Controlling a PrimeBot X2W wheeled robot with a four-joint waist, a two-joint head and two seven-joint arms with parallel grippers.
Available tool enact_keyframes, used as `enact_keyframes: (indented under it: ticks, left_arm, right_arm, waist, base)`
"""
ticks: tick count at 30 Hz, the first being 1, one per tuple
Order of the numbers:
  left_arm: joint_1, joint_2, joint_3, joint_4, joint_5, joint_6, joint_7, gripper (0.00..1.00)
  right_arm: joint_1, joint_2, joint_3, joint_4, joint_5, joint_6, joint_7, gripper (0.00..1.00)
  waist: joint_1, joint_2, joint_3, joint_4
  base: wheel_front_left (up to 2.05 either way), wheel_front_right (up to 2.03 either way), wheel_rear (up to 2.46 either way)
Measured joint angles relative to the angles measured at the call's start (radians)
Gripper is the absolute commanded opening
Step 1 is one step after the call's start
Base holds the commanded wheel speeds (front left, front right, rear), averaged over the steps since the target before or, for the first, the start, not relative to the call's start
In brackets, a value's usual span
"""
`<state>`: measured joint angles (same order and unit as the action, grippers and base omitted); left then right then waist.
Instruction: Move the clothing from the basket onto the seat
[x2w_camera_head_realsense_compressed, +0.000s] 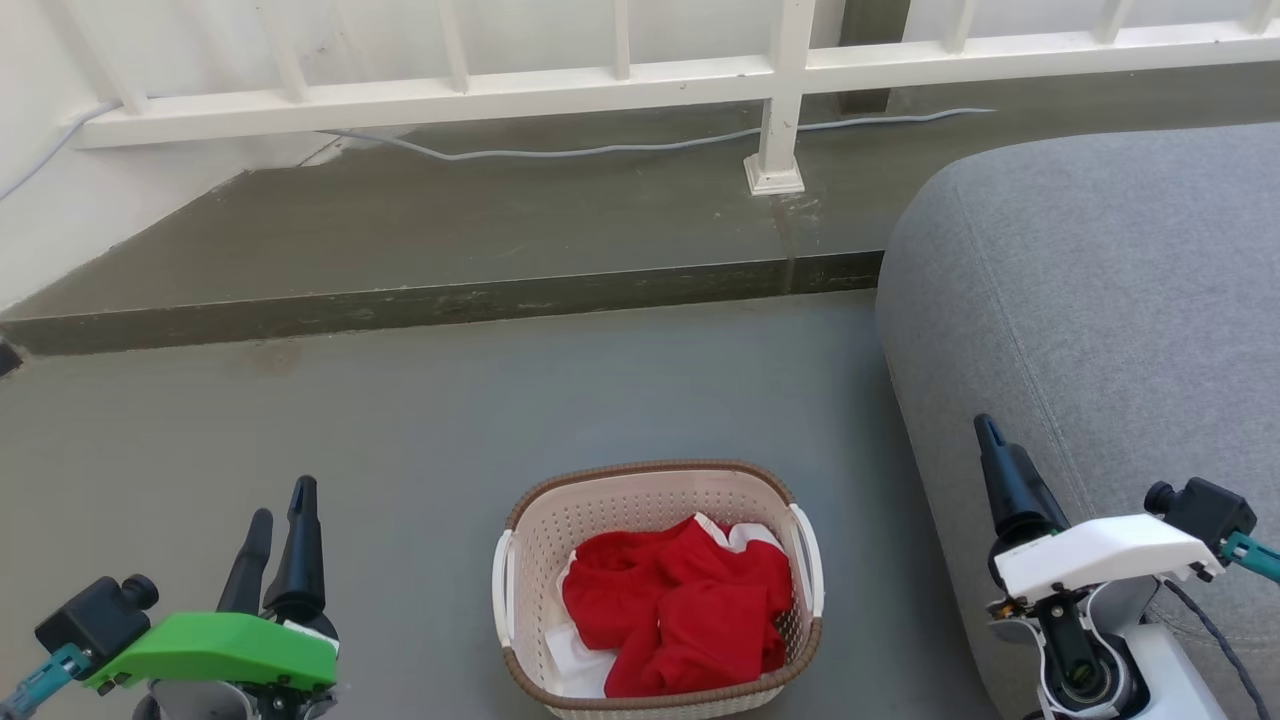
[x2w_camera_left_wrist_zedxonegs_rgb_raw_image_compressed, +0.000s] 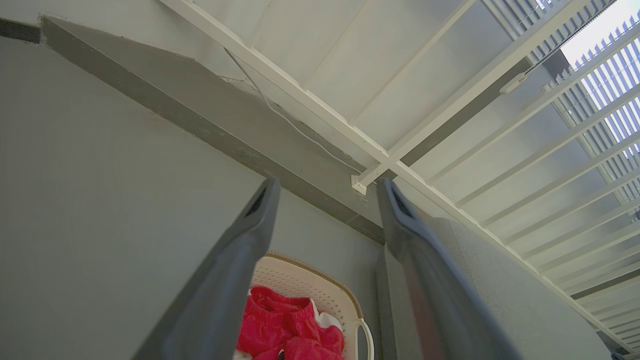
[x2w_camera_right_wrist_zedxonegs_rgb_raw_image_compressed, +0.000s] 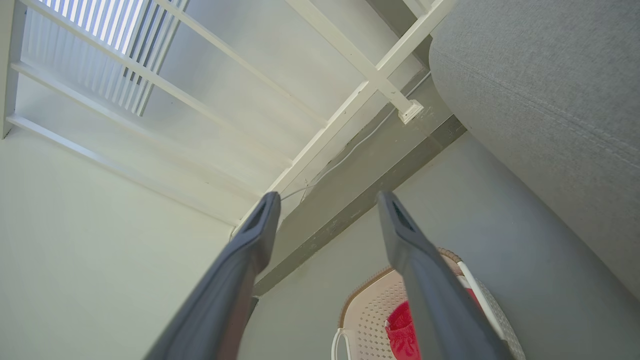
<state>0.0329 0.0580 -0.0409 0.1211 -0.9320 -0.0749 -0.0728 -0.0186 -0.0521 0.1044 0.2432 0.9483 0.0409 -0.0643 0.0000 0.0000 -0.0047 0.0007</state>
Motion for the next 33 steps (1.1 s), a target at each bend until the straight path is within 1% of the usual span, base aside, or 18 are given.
enact_keyframes:
  ticks: [1, 3, 6, 14, 18, 21, 24, 26, 29, 30, 33]
  left_arm:
    - [0.0, 0.0, 0.0, 0.0, 0.0, 0.0, 0.0, 1.0]
    - [0.005, 0.004, -0.003, -0.002, 0.042, 0.007, -0.007, 1.0]
    - [0.014, 0.014, -0.018, -0.005, 0.105, 0.023, -0.016, 1.0]
    - [0.029, 0.021, -0.039, -0.021, 0.247, 0.049, -0.043, 1.0]
    - [0.04, 0.022, -0.057, -0.03, 0.338, 0.062, -0.058, 1.0]
    - [0.043, 0.023, -0.059, -0.034, 0.382, 0.077, -0.07, 1.0]
    - [0.052, 0.023, -0.063, -0.038, 0.424, 0.081, -0.078, 1.0]
    - [0.055, 0.023, -0.066, -0.041, 0.461, 0.088, -0.087, 1.0]
    - [0.058, 0.023, -0.071, -0.049, 0.498, 0.097, -0.097, 1.0]
    - [0.06, 0.024, -0.073, -0.053, 0.519, 0.098, -0.097, 1.0]
    - [0.064, 0.024, -0.082, -0.063, 0.555, 0.108, -0.109, 1.0]
  right_arm:
    - [0.0, 0.0, 0.0, 0.0, 0.0, 0.0, 0.0, 1.0]
    - [0.0, -0.001, 0.009, -0.002, -0.035, -0.001, -0.008, 1.0]
    - [0.0, -0.006, 0.024, -0.005, -0.083, -0.017, -0.02, 1.0]
    - [0.0, -0.009, 0.06, -0.007, -0.203, -0.034, -0.044, 1.0]
    - [0.0, -0.01, 0.077, -0.009, -0.277, -0.044, -0.064, 1.0]
    - [0.0, -0.01, 0.093, -0.009, -0.316, -0.052, -0.075, 1.0]
    - [0.0, -0.01, 0.102, -0.009, -0.362, -0.052, -0.085, 1.0]
    - [0.0, -0.011, 0.107, -0.009, -0.391, -0.061, -0.086, 1.0]
    - [0.0, -0.013, 0.119, -0.01, -0.432, -0.062, -0.101, 1.0]
    - [0.0, -0.013, 0.124, -0.01, -0.448, -0.068, -0.104, 1.0]
    - [-0.001, -0.013, 0.135, -0.01, -0.49, -0.071, -0.116, 1.0]
  waist:
    - [0.0, 0.0, 0.0, 0.0]
    - [0.0, 0.0, 0.0, -0.001]
    - [0.0, 0.0, 0.0, -0.001]
    - [0.0, 0.0, 0.0, -0.002]
    - [0.0, 0.0, 0.001, -0.001]
    - [0.0, 0.0, 0.001, -0.001]
    - [0.0, 0.0, 0.001, -0.001]
    - [0.0, 0.0, 0.001, -0.001]
    - [0.0, 0.0, 0.001, -0.001]
    - [0.0, 0.0, 0.001, -0.001]
    - [0.0, 0.0, 0.001, -0.001]
  base:
    - [0.0, 0.0, 0.0]
    - [0.0, 0.0, 0.0]
    - [0.0, 0.0, 0.0]
    - [0.0, 0.0, 0.0]
    - [0.0, 0.0, 0.0]
    - [0.0, 0.0, 0.0]
    - [0.0, 0.0, 0.0]
    - [0.0, 0.0, 0.0]
    - [0.0, 0.0, 0.0]
    - [0.0, 0.0, 0.0]
    - [0.0, 0.0, 0.0]
